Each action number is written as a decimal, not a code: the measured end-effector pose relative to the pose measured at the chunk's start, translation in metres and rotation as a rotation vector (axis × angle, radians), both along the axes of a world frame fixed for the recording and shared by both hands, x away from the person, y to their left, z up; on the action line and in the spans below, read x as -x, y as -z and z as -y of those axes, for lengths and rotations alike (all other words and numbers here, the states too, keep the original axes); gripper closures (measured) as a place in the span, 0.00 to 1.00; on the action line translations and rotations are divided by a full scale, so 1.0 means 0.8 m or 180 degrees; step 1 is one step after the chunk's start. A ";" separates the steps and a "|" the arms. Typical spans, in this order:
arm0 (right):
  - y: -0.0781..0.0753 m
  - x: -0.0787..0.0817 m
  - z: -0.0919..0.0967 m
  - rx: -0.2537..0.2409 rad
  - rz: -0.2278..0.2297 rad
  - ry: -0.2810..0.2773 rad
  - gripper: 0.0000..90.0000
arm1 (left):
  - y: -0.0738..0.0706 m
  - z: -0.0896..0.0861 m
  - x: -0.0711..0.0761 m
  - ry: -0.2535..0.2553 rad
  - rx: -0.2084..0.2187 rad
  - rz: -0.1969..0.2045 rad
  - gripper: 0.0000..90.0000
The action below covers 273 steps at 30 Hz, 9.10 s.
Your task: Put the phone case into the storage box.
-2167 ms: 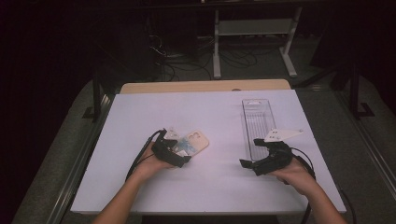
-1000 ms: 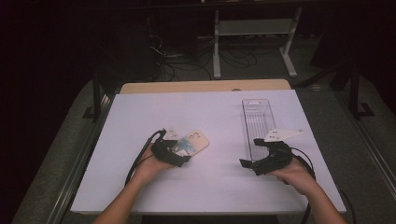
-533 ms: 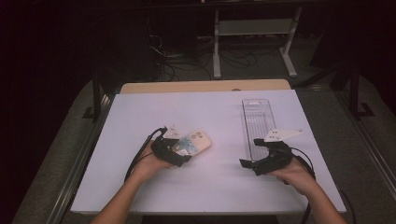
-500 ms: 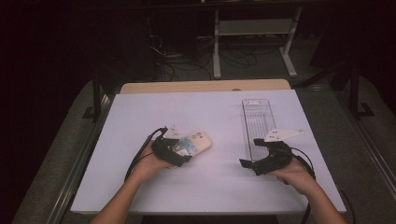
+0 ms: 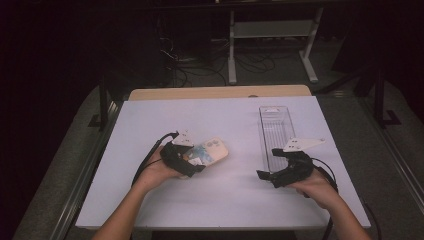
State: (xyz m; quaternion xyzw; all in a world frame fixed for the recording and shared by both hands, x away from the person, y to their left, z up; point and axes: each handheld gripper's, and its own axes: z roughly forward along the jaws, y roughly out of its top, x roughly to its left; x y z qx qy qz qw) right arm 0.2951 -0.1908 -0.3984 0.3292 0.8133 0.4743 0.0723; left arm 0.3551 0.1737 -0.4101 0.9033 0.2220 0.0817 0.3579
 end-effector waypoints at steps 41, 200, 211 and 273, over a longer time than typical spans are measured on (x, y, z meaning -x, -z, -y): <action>-0.030 -0.037 0.012 -0.0015 0.0067 -0.0077 0.01 | -0.059 -0.007 -0.031 0.0640 0.0127 -0.0168 0.13; -0.019 -0.079 -0.158 0.0921 0.0060 -0.2038 0.12 | -0.058 0.055 0.006 0.1524 -0.0228 0.0073 0.10; -0.021 -0.085 -0.154 0.0916 0.0029 -0.1893 0.12 | -0.070 0.039 0.002 0.1252 -0.0135 0.0138 0.00; -0.021 -0.106 -0.129 0.0918 -0.0172 -0.0807 0.12 | 0.006 -0.057 0.036 -0.0467 0.0099 0.0083 0.00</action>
